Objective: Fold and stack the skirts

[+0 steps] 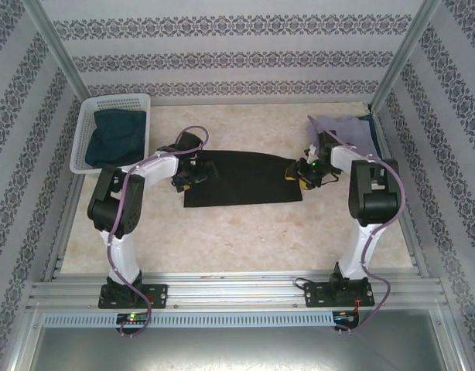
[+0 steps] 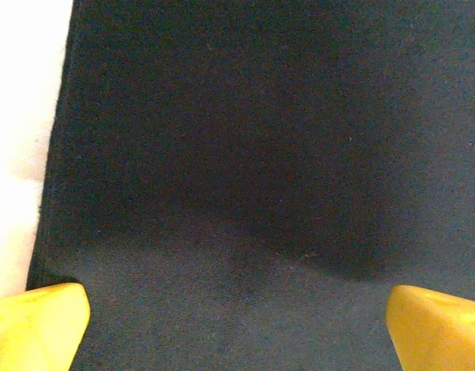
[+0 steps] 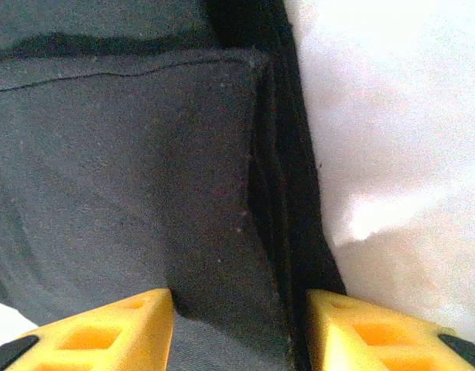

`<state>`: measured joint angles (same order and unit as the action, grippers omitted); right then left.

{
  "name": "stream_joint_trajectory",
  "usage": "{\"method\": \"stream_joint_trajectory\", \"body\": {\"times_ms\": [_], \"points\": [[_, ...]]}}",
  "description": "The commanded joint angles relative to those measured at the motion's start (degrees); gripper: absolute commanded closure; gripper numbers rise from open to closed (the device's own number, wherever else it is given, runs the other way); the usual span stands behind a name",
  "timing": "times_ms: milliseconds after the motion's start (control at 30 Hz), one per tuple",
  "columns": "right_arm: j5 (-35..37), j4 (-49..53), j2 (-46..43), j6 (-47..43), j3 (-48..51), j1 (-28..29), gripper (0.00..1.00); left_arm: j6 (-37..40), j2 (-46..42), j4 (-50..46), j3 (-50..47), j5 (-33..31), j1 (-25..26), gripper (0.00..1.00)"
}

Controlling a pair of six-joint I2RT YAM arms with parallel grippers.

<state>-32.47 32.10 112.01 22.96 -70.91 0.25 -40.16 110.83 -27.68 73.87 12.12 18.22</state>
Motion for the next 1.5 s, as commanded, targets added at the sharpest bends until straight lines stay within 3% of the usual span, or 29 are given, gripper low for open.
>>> {"method": "stream_joint_trajectory", "body": {"times_ms": [0, 100, 400, 533, 667, 767, 1033, 1267, 1467], "points": [[8.8, -0.6, -4.0, 4.0, 3.0, 0.1, 0.5, -0.9, 2.1, -2.2, -3.1, 0.5, -0.9, 0.0], [7.6, -0.5, -4.6, 3.7, 3.3, -0.2, 0.5, -0.7, 1.9, -2.1, -3.1, 0.7, -1.2, 0.0], [-7.4, -2.1, -0.7, 3.2, 3.3, 1.5, 0.53, -1.8, 2.3, 0.3, -4.7, 2.9, -1.3, 0.0], [-7.9, -3.6, 0.5, 4.3, 3.6, 2.7, 0.56, -2.4, 2.3, 1.0, -5.6, 3.5, -1.3, 0.0], [-5.0, -7.6, -2.0, 6.4, 5.1, 2.0, 0.72, -2.2, 1.5, 1.0, -6.2, 3.2, -1.3, 0.0], [-2.9, -7.1, -4.2, 6.0, 4.6, 1.3, 0.99, -1.5, 0.4, 0.2, -5.8, 2.9, -1.5, 0.0], [4.6, 0.2, -9.4, 3.9, 1.3, 4.1, 1.0, -0.6, 0.1, -0.3, -6.0, 2.2, -1.8, 0.0], [19.7, 6.6, -10.8, 7.3, -5.3, 14.7, 1.0, -0.8, 0.9, 0.5, -6.1, 3.1, -1.9, 0.0], [19.5, 7.9, -7.0, 9.3, -11.2, 20.9, 1.0, -1.0, 1.3, 0.9, -6.0, 4.1, -1.9, 0.0]]}}
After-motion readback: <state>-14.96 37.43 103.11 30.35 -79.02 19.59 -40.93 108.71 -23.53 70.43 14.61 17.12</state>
